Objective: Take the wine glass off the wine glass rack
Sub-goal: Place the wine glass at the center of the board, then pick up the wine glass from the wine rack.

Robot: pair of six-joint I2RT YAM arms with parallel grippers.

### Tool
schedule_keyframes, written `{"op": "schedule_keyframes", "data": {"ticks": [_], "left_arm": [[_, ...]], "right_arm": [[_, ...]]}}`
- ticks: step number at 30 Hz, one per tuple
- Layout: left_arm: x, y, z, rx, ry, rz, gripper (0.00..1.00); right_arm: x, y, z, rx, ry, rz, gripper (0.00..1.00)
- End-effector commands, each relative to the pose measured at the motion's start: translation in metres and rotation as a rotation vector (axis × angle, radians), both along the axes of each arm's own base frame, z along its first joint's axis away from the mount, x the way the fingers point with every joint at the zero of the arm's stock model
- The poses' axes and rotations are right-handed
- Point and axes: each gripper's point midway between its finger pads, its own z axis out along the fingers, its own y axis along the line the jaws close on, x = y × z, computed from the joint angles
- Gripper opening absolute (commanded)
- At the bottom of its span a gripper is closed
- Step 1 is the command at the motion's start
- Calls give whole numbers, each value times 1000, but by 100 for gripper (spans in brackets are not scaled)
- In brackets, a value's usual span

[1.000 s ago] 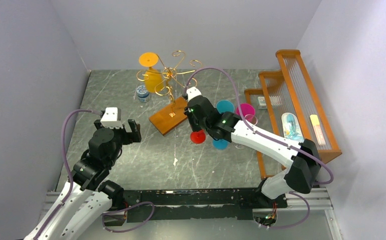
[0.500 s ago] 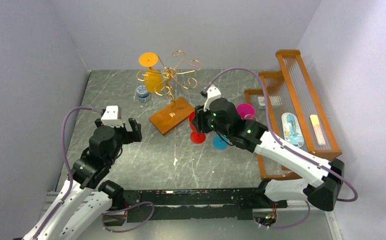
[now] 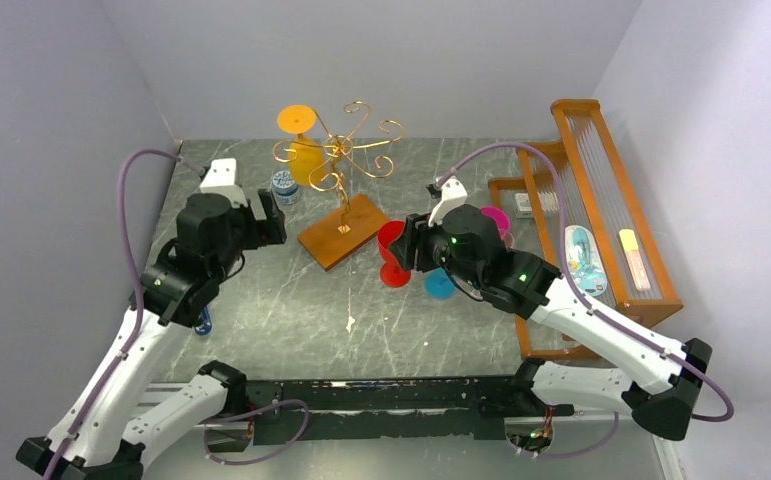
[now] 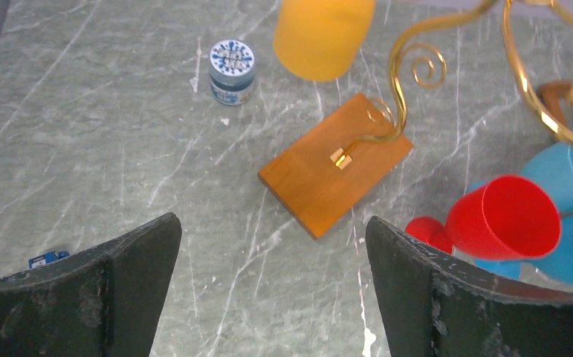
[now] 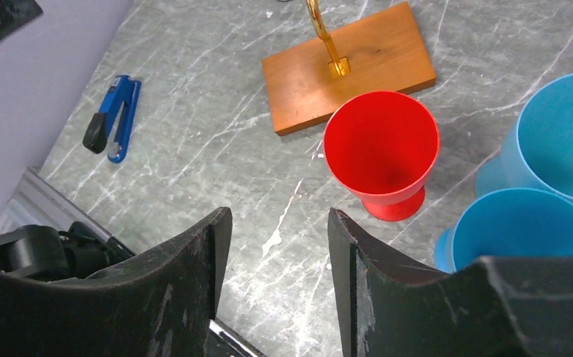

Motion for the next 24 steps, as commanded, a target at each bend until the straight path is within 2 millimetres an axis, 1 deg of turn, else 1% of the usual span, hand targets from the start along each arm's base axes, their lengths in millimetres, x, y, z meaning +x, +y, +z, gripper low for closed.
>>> {"op": "schedule_keyframes", "data": {"ticks": [1,5,7,8,9,10,13,16,18,21,24], "left_arm": [[7,7,23,-72,9,1,98],[27,23,42,-122,25,4,98],[41,32,52,-142,28,-11,97],[51,37,52,-162,46,-22,94],[59,35,57,-181,50,-48,92],[68,42,63,-204,41,-48,92],[94,35,82,-301,25,-129,93],[117,28,105,-370,-18,-180,94],[131,19,111,-419,-29,-246,94],[152,7,114,-497,-31,-320,91],[171,3,121,-551,-70,-343,88]], "right_arm": [[-4,-4,14,56,2,-20,55],[-7,-5,21,77,-2,-12,57],[-8,-7,25,77,-6,-10,58],[-9,-9,28,76,-9,-15,58],[-9,-11,29,79,-10,-19,59],[-10,-13,31,87,-14,-26,60],[-13,-16,40,129,-26,-26,62],[-14,-17,46,150,-35,-33,63],[-14,-20,47,151,-33,-46,63],[-15,-18,47,163,-31,-39,64],[-16,-14,46,181,-20,-30,64]]}}
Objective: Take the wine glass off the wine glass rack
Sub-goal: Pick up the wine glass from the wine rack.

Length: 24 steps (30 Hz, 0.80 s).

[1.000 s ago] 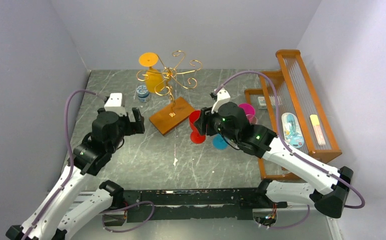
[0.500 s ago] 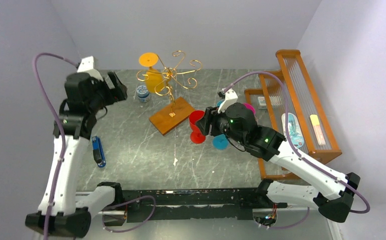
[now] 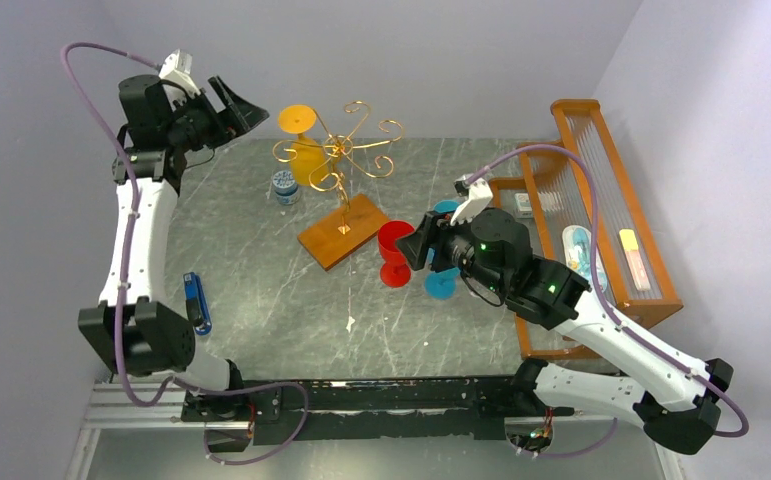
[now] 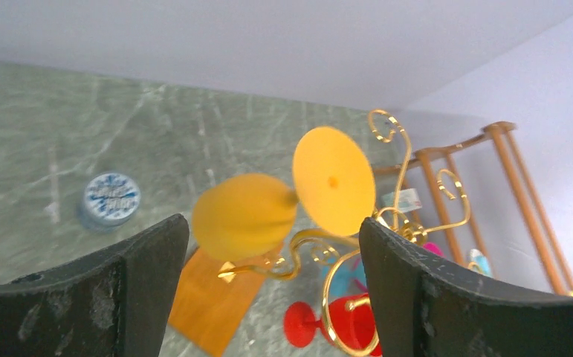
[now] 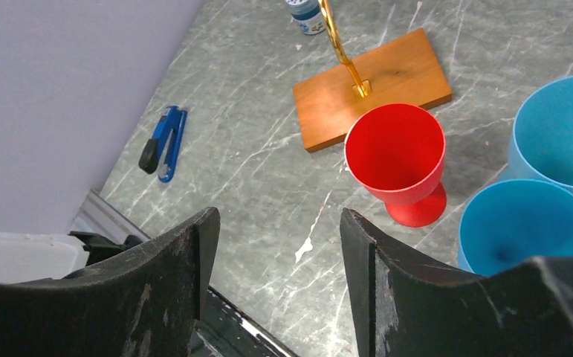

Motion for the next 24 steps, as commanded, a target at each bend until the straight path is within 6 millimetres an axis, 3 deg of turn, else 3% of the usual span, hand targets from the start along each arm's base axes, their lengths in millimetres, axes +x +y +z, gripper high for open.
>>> {"op": "schedule_keyframes", "data": {"ticks": [1,5,9,24], "left_arm": [[15,-23,36,-148,-104,-145,88],[35,-38,21,-180,-64,-198,79],[41,-45,12,-212,-58,-225,69],[41,-69,-19,-252,4,-324,51]], "right_arm": [[-1,3,6,49,7,-3,65],[-1,4,3,49,18,1,65],[1,0,4,53,16,-27,65],[3,4,-3,49,34,-31,65]]}}
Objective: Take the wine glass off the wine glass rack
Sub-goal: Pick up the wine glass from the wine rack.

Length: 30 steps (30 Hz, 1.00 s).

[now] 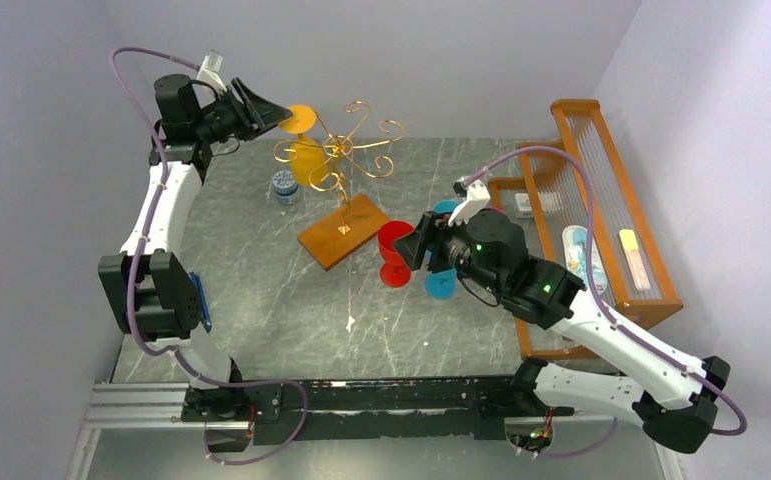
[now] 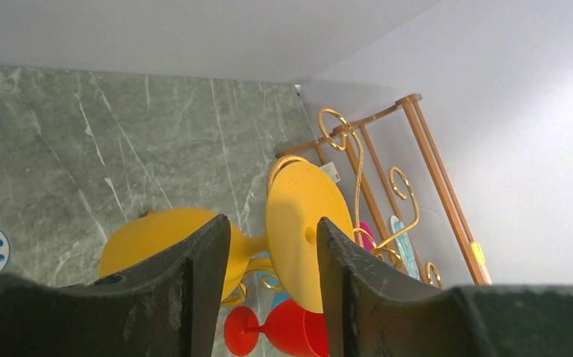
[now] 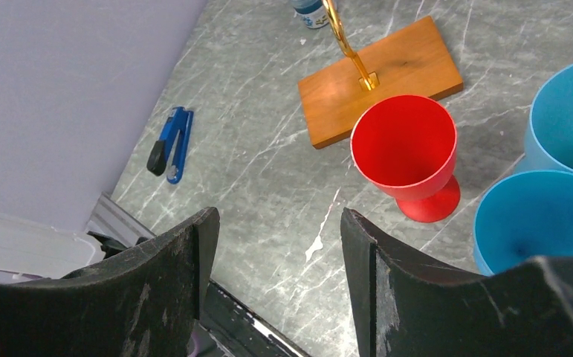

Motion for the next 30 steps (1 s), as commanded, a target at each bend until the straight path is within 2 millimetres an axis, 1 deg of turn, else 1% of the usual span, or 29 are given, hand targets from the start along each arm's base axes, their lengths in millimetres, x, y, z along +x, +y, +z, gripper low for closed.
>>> {"op": "schedule_keyframes", "data": {"ticks": [1,4,6,8,12,14,16,22,30], "left_arm": [[-5,-11,6,-4,-27,-53,48],[-4,-10,9,-8,-30,-42,39],[-2,-8,8,29,-21,-14,30],[-2,-9,9,70,-19,3,28],[-2,-10,10,57,-9,3,13],[-2,-9,10,51,-6,16,8],[-2,-7,12,53,-5,31,5],[-4,-9,18,23,-3,30,5],[-6,-14,25,-94,14,-3,5]], "right_arm": [[3,-1,2,11,-3,-20,65],[3,-1,3,12,-3,-20,65],[4,-2,3,11,-5,-24,65],[5,-3,3,6,-4,-33,65],[5,-5,0,-3,3,-45,65],[5,-6,0,-7,7,-46,65],[5,-7,-1,-10,11,-51,65],[5,-8,0,-7,12,-58,65],[5,-12,0,-5,11,-70,65]]}}
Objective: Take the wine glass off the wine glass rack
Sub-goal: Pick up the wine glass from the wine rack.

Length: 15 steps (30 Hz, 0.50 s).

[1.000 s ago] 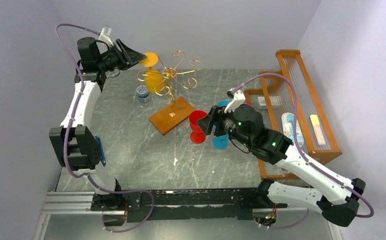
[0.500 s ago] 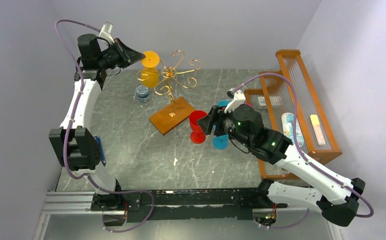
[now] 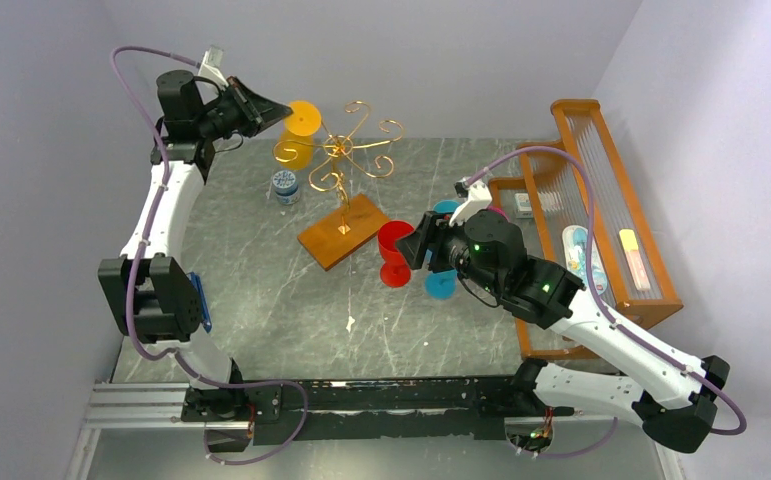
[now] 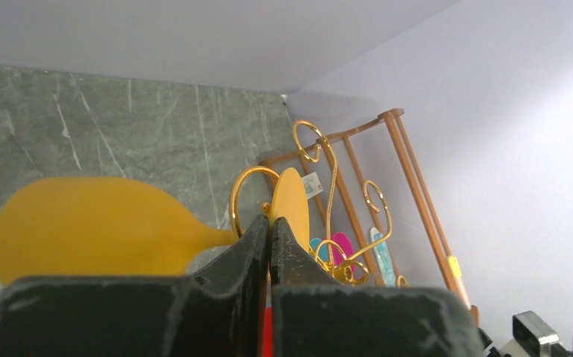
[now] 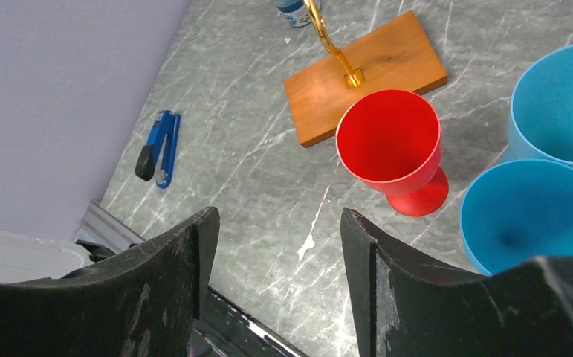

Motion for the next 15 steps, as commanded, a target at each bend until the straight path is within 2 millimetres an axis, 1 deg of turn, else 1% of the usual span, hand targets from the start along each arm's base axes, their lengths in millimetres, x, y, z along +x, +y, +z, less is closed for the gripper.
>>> {"op": "schedule_keyframes", "data": {"ticks": [1,5,9,12,15], "left_arm": [[-3,-2,10,-64,2,-14,5],[-3,2,11,-89,14,-2,5],[-5,5,14,-193,15,-8,5],[-8,3,16,-243,25,-29,5],[-9,4,22,-306,23,-36,5]], "right_arm": [[1,-7,6,12,-8,-34,65],[0,-8,4,13,-6,-34,65],[1,-10,7,4,-17,-38,65],[2,-9,7,4,-20,-38,65],[2,-8,7,7,-17,-33,65]]}}
